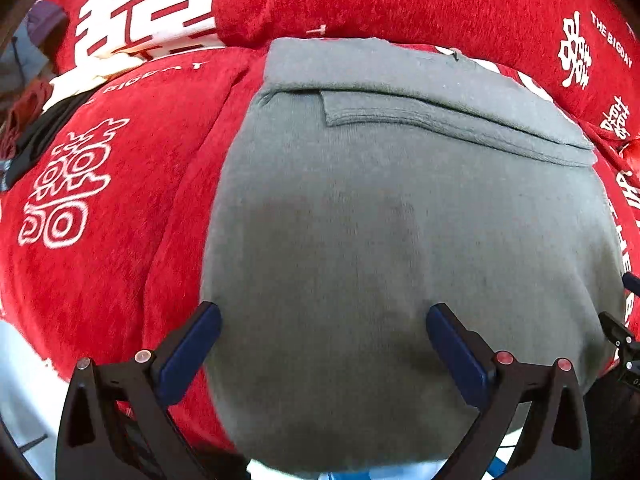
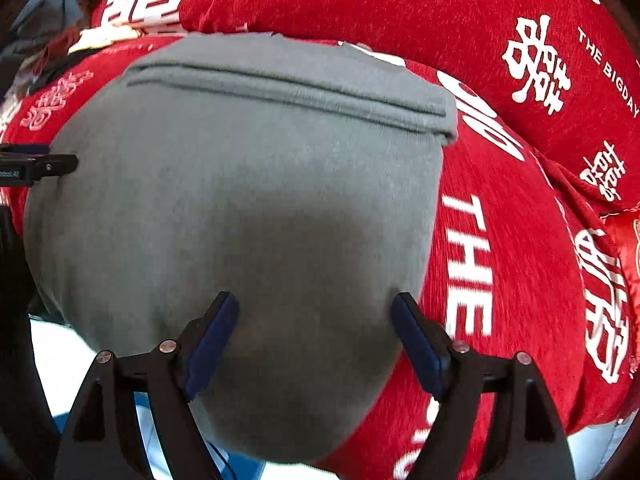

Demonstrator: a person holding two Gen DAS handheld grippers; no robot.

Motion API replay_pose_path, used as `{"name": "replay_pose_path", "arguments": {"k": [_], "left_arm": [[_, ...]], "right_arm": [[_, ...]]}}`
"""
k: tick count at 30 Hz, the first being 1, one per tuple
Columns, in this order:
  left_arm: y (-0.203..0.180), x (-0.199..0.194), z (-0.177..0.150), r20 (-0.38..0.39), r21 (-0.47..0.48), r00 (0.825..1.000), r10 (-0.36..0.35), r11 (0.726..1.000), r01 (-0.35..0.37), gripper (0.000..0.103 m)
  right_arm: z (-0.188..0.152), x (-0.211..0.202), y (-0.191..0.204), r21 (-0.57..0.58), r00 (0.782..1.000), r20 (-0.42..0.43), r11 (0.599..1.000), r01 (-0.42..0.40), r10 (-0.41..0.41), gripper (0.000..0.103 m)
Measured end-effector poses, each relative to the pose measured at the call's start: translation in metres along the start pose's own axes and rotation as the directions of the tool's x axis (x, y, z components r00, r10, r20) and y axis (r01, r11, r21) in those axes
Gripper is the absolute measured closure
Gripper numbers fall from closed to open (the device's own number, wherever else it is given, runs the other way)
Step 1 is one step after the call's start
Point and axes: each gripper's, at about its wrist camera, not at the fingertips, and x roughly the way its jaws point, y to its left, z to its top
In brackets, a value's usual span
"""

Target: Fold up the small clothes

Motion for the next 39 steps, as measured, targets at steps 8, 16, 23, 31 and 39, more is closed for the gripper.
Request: {"name": "replay_pose_path", "arguments": {"k": [8,16,23,31,39], "left_arm": [[-0.042,-0.003,0.014,0.029,0.033,0.993,-0.115,0.993,0.114,0.0],[-0.02,0.002,-0.035,-0.093,0.053,0.995,-0.021,0.998,0.026,0.0],[0.004,-0.028,-0.049,-0.077,-0.046,0.997,-0.003,0.999,0.0,0.0],[-0.034,-0.004,-0.047,-0.054,0.107,0.998,-0.009,0.994,0.015,0.0],[-0.023,-0.009,-0.059,-0.014,0.084,1.0,-0.008,0.996,0.009,0.0]], "right_arm": [[0.045,-0.003,0.055,-0.096,0.995,0.094,0.995,-0.034,0.043,0.02],[-0.024,0.002,0.042,-0.153,0.996,0.052,0.986,-0.064,0.073,0.015],[-0.051,-0.023,0.05,-0.264,0.998,0.05,0.964,0.046,-0.034,0.013],[-0.027,-0.023,0.102,-0.322,0.968,0.14,0.934,-0.156,0.21,0.013],[-0.056,-0.002,0.111,-0.462,0.99,0.05,0.882,-0.091,0.128,0.012]]}}
